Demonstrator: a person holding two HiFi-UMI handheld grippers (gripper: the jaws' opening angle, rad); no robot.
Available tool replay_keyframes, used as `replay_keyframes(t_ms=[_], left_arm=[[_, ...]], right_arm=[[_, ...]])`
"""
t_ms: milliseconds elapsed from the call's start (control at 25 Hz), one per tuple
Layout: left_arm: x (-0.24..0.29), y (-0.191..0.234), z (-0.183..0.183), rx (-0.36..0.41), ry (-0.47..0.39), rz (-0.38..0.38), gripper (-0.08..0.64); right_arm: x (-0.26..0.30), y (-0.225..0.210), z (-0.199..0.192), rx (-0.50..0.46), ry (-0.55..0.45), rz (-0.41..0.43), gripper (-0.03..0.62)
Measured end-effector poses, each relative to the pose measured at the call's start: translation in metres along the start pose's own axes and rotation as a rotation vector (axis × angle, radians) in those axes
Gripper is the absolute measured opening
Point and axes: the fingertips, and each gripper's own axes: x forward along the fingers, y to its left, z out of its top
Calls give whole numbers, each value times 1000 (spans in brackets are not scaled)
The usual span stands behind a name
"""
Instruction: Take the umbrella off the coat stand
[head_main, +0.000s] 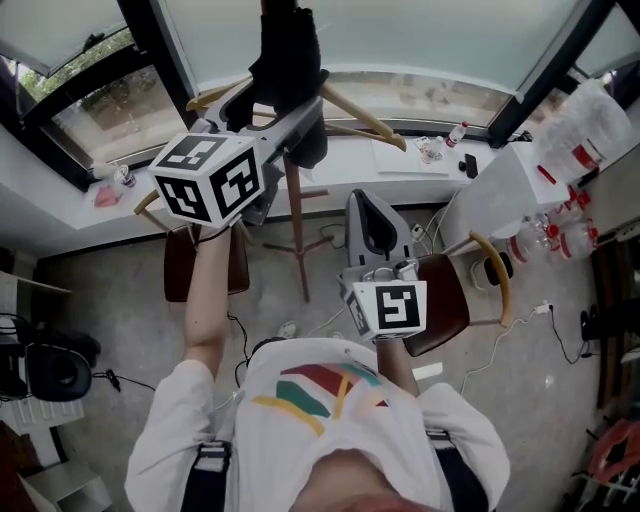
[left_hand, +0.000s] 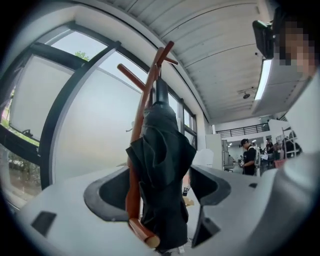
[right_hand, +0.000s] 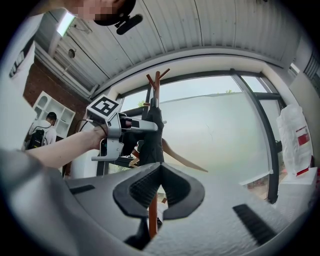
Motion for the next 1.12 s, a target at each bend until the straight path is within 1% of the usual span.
replay_keyframes(t_ms=[160, 240, 480, 560, 600, 840, 1120], left_arm=[[8, -7, -7, 7, 35, -43, 345], [12, -10, -12, 10, 49, -53, 345], [18, -5, -21, 60, 94, -25, 341], [19, -3, -25, 56, 116, -18, 298], [20, -2, -26, 47, 120, -18, 292], [20, -3, -26, 27, 106, -12, 281], [17, 0, -25, 39, 119, 2, 255]], right_arm=[[3, -1, -1, -7, 8, -7, 0], [3, -3, -2, -8, 13, -13, 0], [5, -5, -7, -5, 21, -34, 0], [5, -4, -8, -8, 24, -33, 0], [5, -4, -9, -10, 25, -33, 0], [2, -9, -12, -9, 30, -50, 0], [2, -7, -9, -28, 29, -55, 0]])
